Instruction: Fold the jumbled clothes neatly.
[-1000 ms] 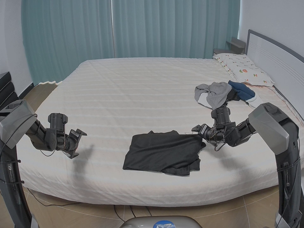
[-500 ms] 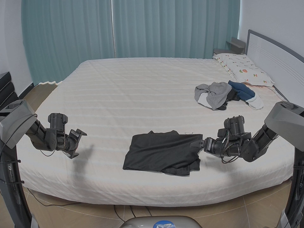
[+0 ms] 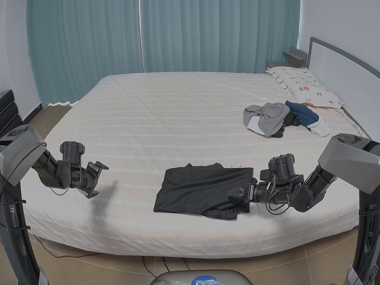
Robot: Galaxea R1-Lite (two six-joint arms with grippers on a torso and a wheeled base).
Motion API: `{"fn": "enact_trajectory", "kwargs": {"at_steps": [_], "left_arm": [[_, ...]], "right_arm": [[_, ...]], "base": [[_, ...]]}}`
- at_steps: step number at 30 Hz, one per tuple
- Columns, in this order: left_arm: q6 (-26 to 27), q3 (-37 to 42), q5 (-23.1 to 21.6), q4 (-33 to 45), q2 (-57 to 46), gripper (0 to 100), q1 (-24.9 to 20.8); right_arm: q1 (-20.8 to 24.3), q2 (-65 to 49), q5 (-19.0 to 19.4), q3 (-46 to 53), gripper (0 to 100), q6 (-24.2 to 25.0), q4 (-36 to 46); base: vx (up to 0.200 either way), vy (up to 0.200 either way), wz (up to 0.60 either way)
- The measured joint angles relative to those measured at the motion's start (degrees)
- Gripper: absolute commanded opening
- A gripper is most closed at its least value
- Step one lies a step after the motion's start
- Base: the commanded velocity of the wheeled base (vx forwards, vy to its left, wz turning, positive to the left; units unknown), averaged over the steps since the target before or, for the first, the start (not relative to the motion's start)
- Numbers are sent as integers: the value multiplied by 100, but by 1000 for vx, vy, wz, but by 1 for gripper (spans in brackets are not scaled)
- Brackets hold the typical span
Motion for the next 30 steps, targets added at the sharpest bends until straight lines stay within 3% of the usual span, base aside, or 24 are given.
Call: {"fn": "enact_trajectory", "kwargs": {"at_steps": [8,14,15,20,30], "left_arm": [[16,0,2,-2,5,100,-11],[18,0,2,0,9,100,-33],[18,0,2,0,11,100,-33],[16,0,2,-2,16,100,-35],[18,2,0,0,20,100,-35]], "right_arm": [[-74,107,-41,45,100,-472,-16],[-117,239,-80,4,100,-499,-123],[-117,273,-101,-10,0,-495,-187],[-117,449,-149,-13,0,-428,-701],[-123,262,-145,271,0,-46,-772]], "base": [[0,0,0],[0,0,0],[0,0,0],[0,0,0],[0,0,0]]}}
